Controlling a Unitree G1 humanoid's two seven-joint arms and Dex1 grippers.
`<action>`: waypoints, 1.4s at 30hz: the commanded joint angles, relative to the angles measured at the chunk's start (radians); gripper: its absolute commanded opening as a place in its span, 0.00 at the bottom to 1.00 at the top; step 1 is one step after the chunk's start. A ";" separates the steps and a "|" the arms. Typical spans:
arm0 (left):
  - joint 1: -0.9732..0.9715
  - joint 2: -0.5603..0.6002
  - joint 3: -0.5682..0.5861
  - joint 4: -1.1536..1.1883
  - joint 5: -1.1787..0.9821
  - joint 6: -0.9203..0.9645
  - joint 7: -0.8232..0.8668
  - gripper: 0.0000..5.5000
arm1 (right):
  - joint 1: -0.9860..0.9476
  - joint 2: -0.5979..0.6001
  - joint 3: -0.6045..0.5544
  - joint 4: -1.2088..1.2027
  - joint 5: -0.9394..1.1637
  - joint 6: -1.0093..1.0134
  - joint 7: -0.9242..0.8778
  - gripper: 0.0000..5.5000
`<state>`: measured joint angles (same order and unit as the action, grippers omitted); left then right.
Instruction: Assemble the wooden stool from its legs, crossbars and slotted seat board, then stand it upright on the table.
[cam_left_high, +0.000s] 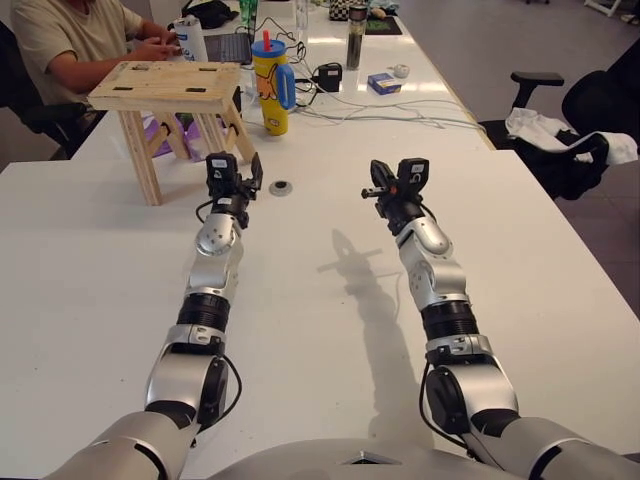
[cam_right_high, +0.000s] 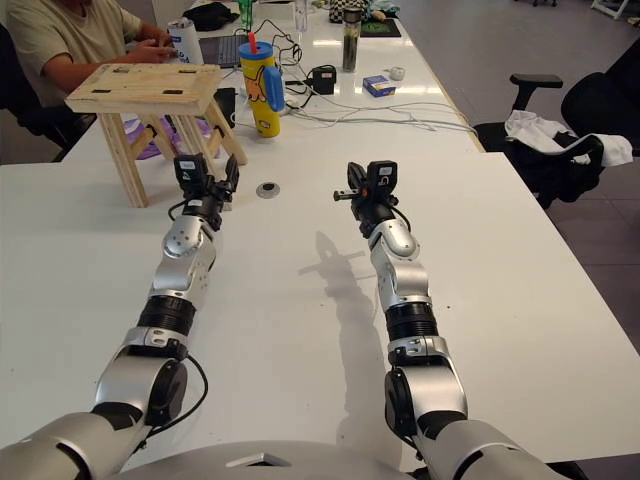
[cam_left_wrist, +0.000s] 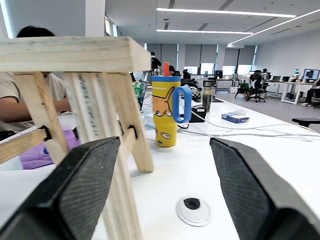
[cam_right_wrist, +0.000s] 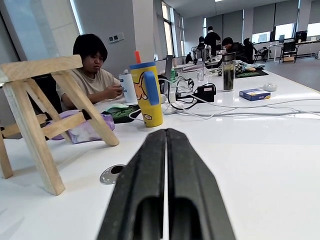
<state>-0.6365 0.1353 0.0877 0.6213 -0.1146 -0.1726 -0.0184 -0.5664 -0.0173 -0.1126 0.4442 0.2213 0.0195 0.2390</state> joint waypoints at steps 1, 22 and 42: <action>-0.049 0.024 0.017 0.057 0.000 -0.002 -0.039 0.61 | 0.029 0.015 -0.008 0.007 -0.014 -0.030 -0.043 0.00; -0.052 -0.041 0.071 0.148 -0.002 -0.139 -0.021 0.61 | -0.017 0.003 -0.005 0.076 -0.020 -0.055 -0.016 0.00; -0.090 -0.109 0.023 0.238 0.023 -0.194 -0.071 0.61 | 0.039 -0.079 -0.053 0.012 0.002 -0.014 -0.020 0.00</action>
<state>-0.7054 0.0327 0.1169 0.8410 -0.0968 -0.3622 -0.0827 -0.5171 -0.0958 -0.1597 0.4617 0.2134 -0.0074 0.2209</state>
